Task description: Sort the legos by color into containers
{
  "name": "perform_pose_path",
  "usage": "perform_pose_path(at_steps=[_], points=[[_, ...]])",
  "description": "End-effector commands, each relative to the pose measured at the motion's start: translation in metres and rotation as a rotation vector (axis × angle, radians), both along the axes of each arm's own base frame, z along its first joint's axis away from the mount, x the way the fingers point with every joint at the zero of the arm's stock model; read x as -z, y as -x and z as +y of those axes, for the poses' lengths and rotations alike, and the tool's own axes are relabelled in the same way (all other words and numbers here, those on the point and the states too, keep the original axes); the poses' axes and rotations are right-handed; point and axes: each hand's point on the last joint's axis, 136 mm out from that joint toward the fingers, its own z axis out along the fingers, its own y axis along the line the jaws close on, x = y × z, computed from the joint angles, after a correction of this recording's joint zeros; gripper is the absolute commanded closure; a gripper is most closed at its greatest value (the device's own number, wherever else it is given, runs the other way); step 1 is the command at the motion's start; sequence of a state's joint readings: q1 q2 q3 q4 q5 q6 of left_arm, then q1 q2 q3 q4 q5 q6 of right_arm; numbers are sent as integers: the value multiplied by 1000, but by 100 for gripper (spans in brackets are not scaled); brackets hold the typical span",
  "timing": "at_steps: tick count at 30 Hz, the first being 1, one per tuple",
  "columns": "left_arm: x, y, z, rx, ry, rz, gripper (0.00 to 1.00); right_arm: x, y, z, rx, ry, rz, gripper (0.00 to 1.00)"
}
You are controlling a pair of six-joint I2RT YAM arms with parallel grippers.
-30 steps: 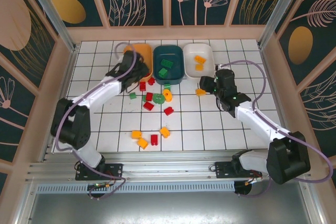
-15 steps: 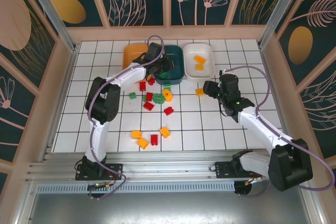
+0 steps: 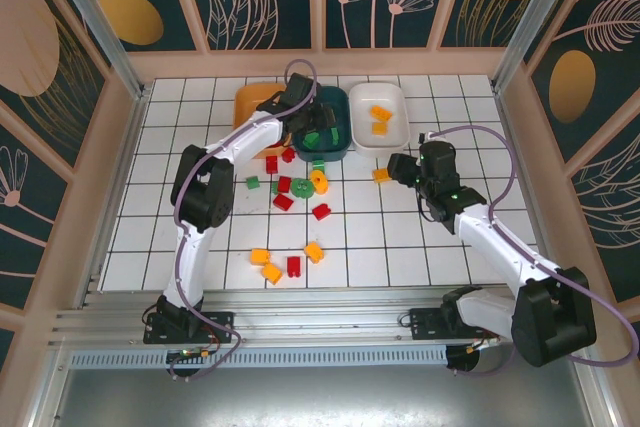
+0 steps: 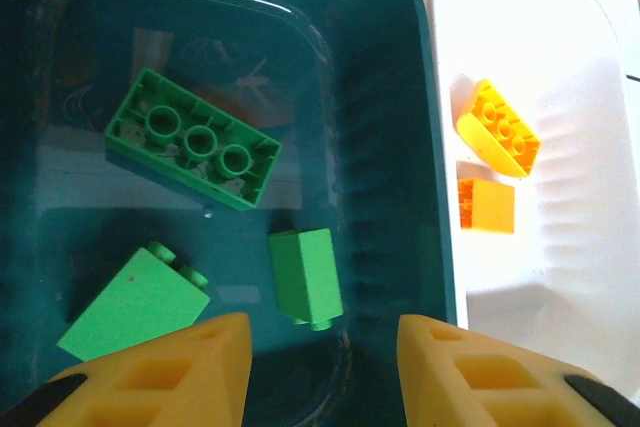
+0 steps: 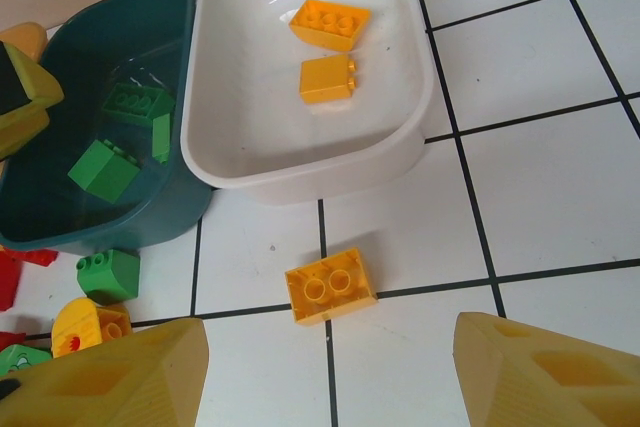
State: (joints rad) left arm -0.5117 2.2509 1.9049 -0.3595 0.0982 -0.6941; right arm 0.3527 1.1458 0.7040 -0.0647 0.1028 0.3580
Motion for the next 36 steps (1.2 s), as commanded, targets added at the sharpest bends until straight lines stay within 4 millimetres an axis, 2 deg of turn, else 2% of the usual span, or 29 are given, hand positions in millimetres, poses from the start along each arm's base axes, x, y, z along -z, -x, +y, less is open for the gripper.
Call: perform_pose_path(at_steps=[1, 3, 5, 7, 9, 12, 17, 20, 23, 24, 27, 31, 36], points=[[-11, 3, 9, -8, -41, -8, 57, -3, 2, -3, 11, -14, -6, 33], [-24, 9, 15, -10, -43, -38, 56, -3, 2, -2, 6, -17, -7, 33], [-38, 19, 27, -21, -57, -82, 50, -2, 3, -1, -1, -25, -6, 33], [-49, 35, 40, -19, -69, -128, 46, 0, 5, 1, -13, -33, -4, 33], [-53, 57, 53, 0, -81, -161, 37, 2, 7, 2, -20, -38, -4, 32], [-32, 91, 79, -1, -164, -137, 27, 6, 8, 3, -24, -44, -5, 32], [13, 140, 114, -2, -286, -52, 25, 7, 7, 10, -53, -66, -8, 32], [41, 157, 117, 14, -285, 20, 30, 4, 6, 12, -55, -74, -16, 32], [53, 169, 116, 38, -306, 53, 36, 4, 10, 18, -84, -83, -11, 32], [62, 180, 120, 51, -340, 69, 36, 4, 11, 18, -86, -81, -11, 32], [69, 201, 123, 78, -342, 91, 29, 4, 15, 16, -84, -80, -14, 32], [75, 211, 117, 125, -315, 84, 24, 3, 17, 17, -88, -90, -24, 31], [78, 198, 107, 208, -367, 54, 21, 0, 19, 19, -97, -95, -29, 30]])
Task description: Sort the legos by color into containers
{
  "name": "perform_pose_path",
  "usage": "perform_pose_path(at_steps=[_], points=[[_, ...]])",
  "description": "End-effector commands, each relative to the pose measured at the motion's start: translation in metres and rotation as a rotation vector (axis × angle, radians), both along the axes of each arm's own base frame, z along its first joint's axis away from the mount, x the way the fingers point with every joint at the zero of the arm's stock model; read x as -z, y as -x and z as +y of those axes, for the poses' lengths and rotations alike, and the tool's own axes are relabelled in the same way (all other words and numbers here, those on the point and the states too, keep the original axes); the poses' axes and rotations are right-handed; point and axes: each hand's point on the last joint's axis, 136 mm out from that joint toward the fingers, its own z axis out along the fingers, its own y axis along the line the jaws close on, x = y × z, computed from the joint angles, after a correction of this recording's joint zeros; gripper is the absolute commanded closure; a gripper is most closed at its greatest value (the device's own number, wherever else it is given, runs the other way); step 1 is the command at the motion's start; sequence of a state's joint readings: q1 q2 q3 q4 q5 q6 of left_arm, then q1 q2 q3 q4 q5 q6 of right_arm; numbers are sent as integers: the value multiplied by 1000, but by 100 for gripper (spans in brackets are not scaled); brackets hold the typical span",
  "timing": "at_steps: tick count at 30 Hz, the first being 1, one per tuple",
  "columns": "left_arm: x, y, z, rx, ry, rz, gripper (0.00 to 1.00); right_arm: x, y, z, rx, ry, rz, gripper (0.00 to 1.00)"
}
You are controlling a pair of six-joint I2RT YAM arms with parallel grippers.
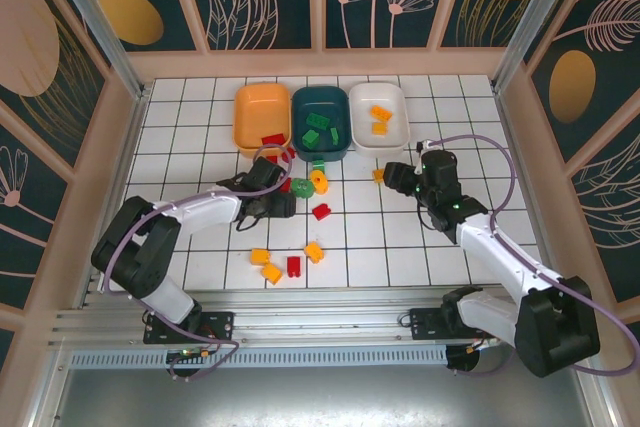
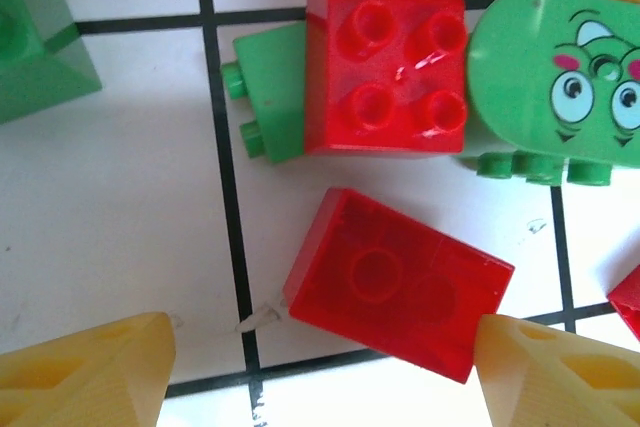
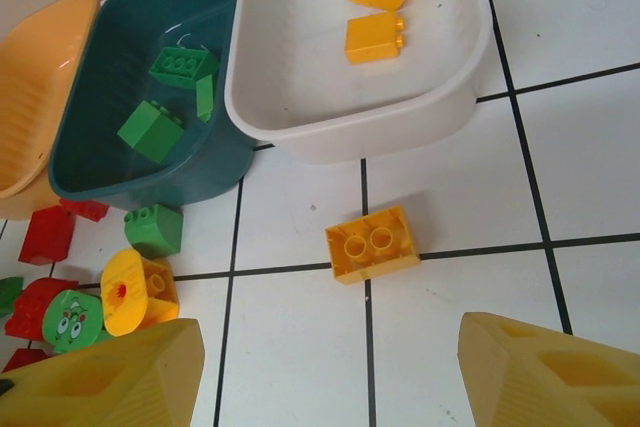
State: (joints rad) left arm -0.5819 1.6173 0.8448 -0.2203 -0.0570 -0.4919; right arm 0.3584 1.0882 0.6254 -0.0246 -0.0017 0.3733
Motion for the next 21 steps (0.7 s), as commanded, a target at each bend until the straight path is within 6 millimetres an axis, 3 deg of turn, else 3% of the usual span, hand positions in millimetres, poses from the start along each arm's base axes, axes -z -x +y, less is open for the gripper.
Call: perform_pose_path(at_steps=[1, 7, 9, 16, 21], points=[[-7, -16, -14, 85, -11, -52, 21, -9, 1, 4, -9, -22, -34, 30], [-5, -27, -25, 122, -5, -67, 22, -9, 2, 1, 1, -11, -40, 30], [8, -28, -25, 121, -21, -30, 24, -13, 3, 1, 0, -12, -47, 30], [11, -13, -17, 50, 1, 17, 28, -16, 2, 1, 2, -18, -59, 30], [18, -13, -19, 43, -2, 35, 40, -16, 1, 5, -11, -36, -61, 30]])
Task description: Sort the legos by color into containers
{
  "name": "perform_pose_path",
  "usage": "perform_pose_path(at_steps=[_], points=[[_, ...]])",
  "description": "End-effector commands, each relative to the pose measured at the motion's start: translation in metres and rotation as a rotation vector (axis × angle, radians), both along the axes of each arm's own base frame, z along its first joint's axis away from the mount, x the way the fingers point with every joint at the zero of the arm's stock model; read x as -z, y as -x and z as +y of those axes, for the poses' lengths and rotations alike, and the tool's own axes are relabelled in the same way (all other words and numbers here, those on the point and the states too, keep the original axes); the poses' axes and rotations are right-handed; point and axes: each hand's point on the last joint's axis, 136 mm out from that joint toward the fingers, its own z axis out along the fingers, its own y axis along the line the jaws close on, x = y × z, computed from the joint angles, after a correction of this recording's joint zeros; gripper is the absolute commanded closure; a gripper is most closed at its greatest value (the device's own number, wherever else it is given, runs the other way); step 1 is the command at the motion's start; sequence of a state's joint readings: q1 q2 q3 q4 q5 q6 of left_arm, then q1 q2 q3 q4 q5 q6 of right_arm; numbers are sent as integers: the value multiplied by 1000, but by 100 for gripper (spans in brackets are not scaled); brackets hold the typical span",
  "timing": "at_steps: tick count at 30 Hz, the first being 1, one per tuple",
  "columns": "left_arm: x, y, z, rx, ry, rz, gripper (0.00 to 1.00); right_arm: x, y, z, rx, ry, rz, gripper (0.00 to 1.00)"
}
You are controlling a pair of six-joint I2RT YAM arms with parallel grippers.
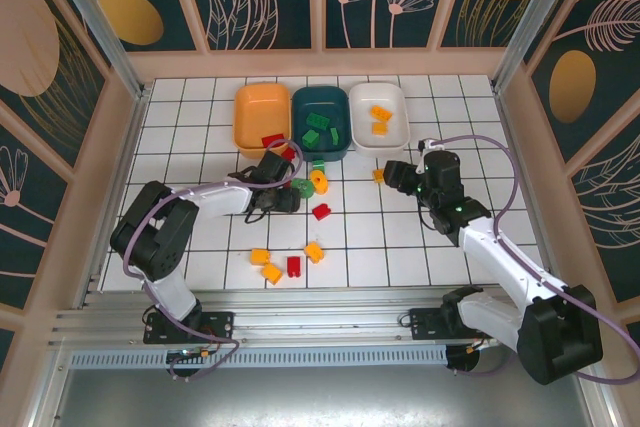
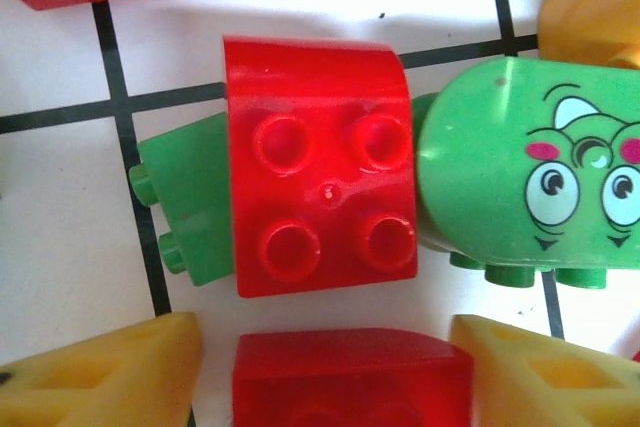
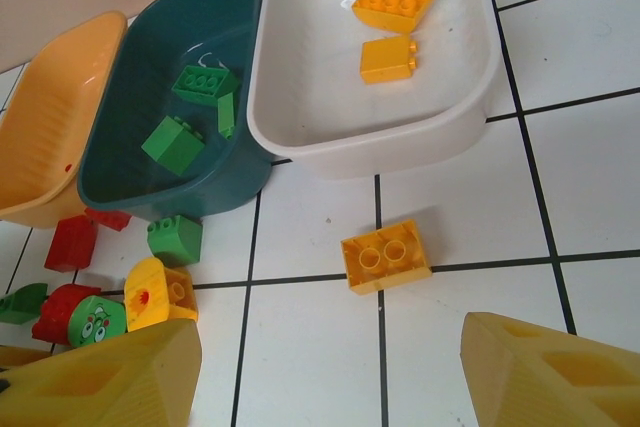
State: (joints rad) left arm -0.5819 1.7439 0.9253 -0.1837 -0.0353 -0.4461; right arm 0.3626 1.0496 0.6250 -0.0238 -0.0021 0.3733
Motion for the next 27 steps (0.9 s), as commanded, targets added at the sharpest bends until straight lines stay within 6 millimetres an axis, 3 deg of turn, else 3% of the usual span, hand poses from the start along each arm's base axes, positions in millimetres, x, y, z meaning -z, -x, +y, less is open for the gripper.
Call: perform_pose_path(at_steps=[1, 7, 8, 15, 16, 22, 26, 27], points=[[2, 4, -6, -4, 6, 28, 42, -4, -1, 5, -10, -25, -26, 30], [-13, 5, -15, 5, 16, 0, 59, -9, 2, 5, -14, -32, -38, 30], [-14, 7, -15, 4, 16, 4, 59, -11, 3, 5, -13, -33, -44, 30], [-68, 7, -12, -21, 75, -85, 59, -14, 5, 5, -17, -40, -55, 30], [-88, -2, -16, -35, 90, -129, 59, -14, 5, 5, -18, -42, -55, 30], [-141, -53, -12, -108, 59, -241, 63, -12, 5, 4, -13, -42, -55, 30], [-165, -99, 9, -193, 78, -271, 64, -12, 5, 4, -11, -37, -54, 30], [-164, -110, 16, -217, 85, -264, 64, -12, 4, 3, -10, -35, -54, 30]])
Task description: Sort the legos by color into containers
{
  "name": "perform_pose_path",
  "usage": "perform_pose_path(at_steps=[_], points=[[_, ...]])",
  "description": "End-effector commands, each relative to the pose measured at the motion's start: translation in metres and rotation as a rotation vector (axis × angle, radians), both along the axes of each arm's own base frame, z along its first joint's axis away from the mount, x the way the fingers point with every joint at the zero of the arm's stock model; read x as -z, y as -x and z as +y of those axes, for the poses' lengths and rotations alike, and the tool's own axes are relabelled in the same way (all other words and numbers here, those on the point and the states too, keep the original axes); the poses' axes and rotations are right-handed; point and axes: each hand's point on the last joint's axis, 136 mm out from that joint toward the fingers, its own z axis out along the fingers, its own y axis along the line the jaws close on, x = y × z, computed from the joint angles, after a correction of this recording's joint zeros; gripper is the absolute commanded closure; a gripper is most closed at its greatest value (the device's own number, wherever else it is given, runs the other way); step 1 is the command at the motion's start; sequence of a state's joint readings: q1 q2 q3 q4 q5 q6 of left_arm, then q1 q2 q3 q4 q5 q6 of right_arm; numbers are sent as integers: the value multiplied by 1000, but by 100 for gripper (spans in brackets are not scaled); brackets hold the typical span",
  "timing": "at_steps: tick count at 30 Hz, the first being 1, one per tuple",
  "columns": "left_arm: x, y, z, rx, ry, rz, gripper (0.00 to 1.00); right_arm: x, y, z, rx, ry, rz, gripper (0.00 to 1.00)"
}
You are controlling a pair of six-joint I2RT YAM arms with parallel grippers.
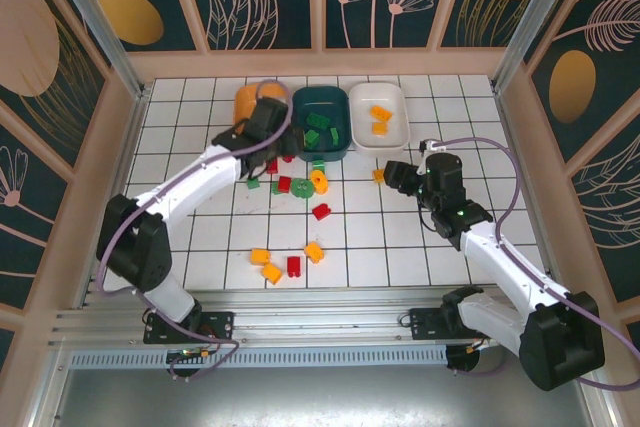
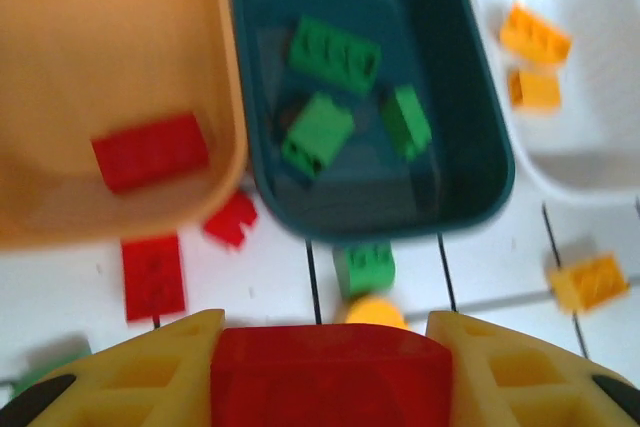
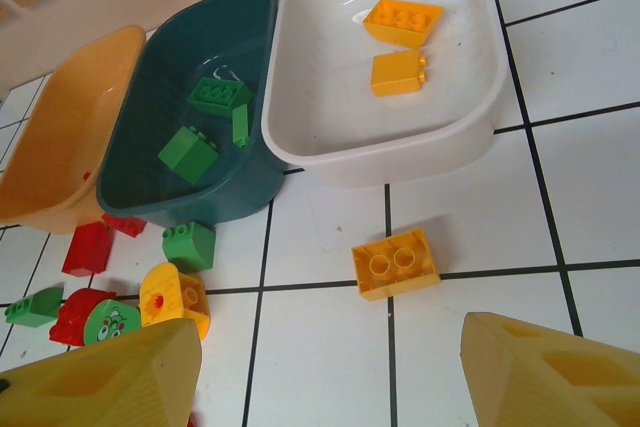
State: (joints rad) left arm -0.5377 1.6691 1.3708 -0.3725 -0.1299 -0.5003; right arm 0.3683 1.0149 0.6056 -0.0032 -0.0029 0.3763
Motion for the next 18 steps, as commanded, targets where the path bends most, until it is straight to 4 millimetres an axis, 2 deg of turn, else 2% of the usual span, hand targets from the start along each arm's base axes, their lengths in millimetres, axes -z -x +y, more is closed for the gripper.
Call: perform_pose_path(at_steps=[1, 4, 8, 14, 18], points=[[14, -32, 37, -96, -28, 60, 64, -5, 0, 2, -1, -13, -21, 30], [20, -59, 49, -130, -40, 75, 64, -3, -1, -1, 10, 3, -10, 30], [39, -86, 59, -173, -48, 105, 64, 4, -7, -5, 32, 37, 20, 30], [74, -108, 86, -254, -37, 160, 65, 32, -15, -23, 93, 107, 108, 30], [85, -118, 88, -267, -30, 163, 65, 43, -17, -28, 107, 118, 130, 31]])
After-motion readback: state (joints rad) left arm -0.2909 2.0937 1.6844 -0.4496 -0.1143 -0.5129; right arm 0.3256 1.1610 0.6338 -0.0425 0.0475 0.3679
